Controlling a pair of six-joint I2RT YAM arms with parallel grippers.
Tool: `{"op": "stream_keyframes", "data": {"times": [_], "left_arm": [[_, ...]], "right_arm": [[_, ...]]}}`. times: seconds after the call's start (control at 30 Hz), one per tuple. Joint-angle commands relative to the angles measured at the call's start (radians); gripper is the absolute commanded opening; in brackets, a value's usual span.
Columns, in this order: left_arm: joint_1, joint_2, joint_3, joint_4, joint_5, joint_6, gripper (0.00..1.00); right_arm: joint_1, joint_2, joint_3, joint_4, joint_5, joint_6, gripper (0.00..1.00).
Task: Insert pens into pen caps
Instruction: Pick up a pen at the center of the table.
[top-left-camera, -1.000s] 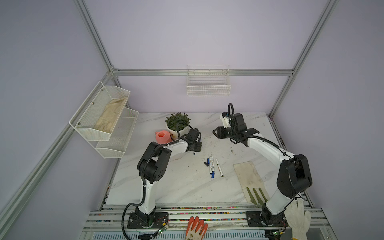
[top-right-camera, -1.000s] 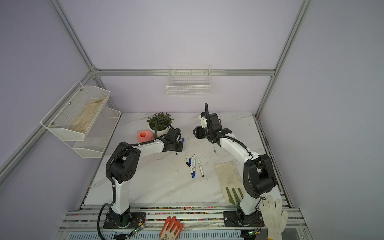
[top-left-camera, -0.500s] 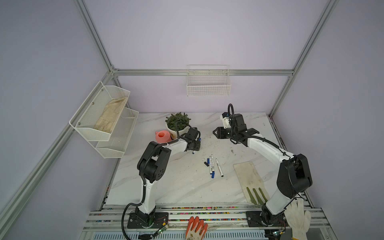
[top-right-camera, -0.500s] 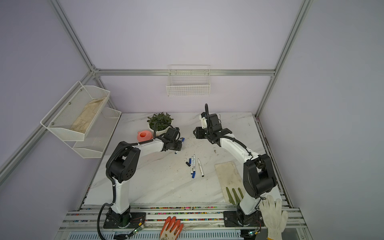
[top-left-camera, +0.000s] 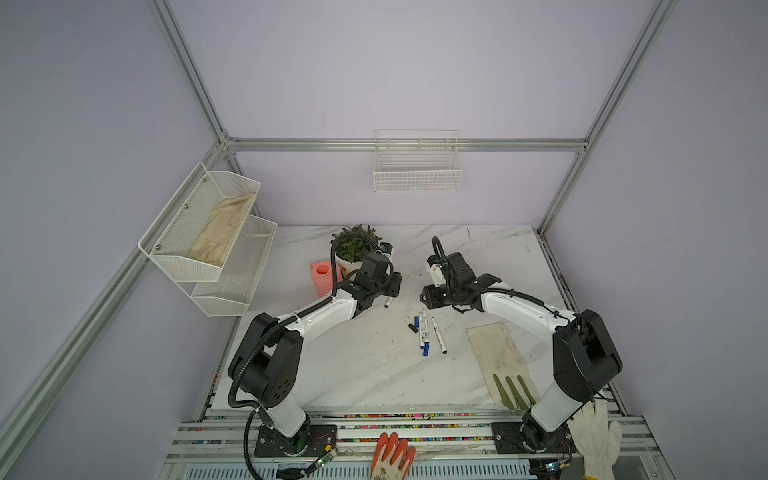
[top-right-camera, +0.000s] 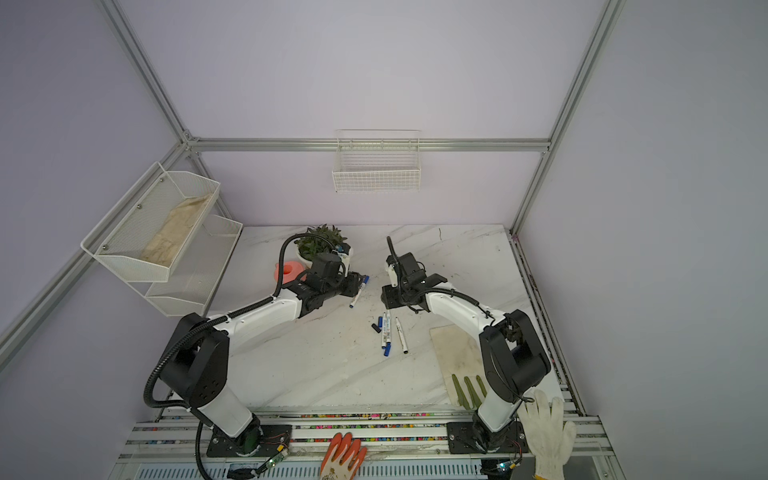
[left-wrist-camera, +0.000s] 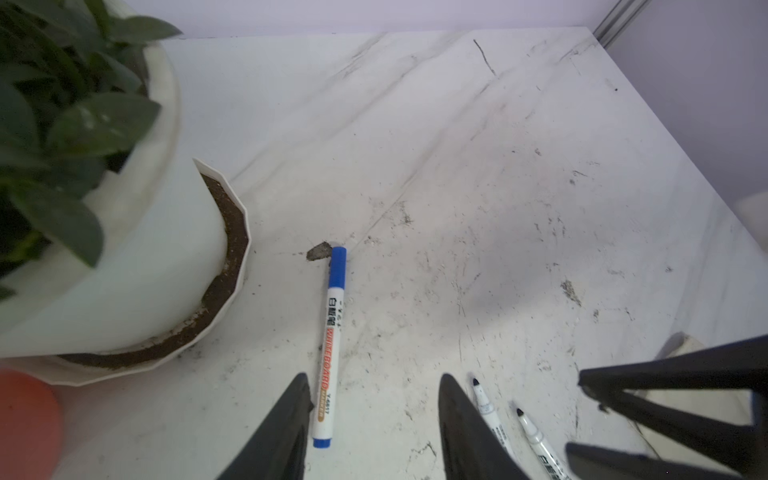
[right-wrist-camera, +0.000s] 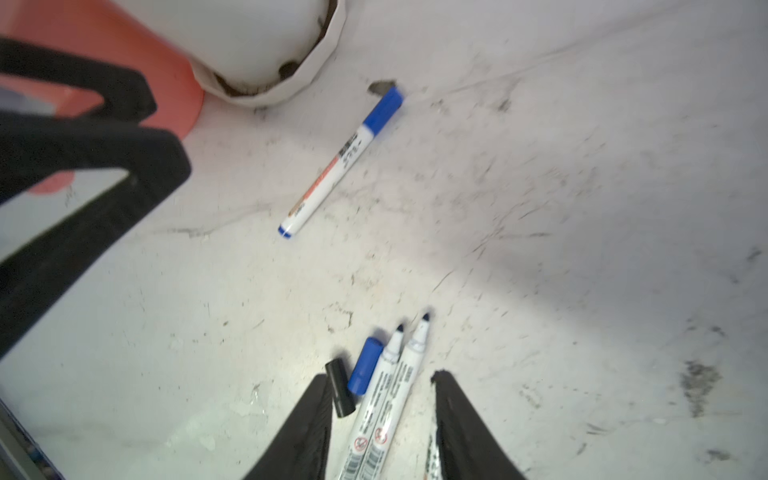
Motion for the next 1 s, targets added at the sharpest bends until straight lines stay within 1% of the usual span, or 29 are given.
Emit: {"op": "stream_keyframes", "data": {"times": [0.0,0.1,0.2,0.5,0.97], "left_arm": [[-0.014,-0.032,-0.114,0.098,-0.039,-0.101,0.48],[-0.015,-0.037,-0.160,0.138,-0.079,-0.199,0.49],[-0.016,-0.031,-0.171,0.140,-0.115,-0.235,0.48],[-0.017,-0.026,-0.144,0.130,-0.149,-0.182,0.48],[-0.017,-0.011,-0.144,0.136,-0.135,-0.185,0.48]], "right_arm": [[0.023,0.049,-0.033,-0.081,0.066,-0.021,0.40],[0.022,0.063,-0.052,-0.075,0.066,-0.014,0.39],[0.022,0.068,-0.061,-0.085,0.071,-0.015,0.38],[0.022,0.101,-0.057,-0.071,0.081,-0.012,0.36],[0.023,0.159,-0.033,-0.072,0.094,-0.013,0.32]]}}
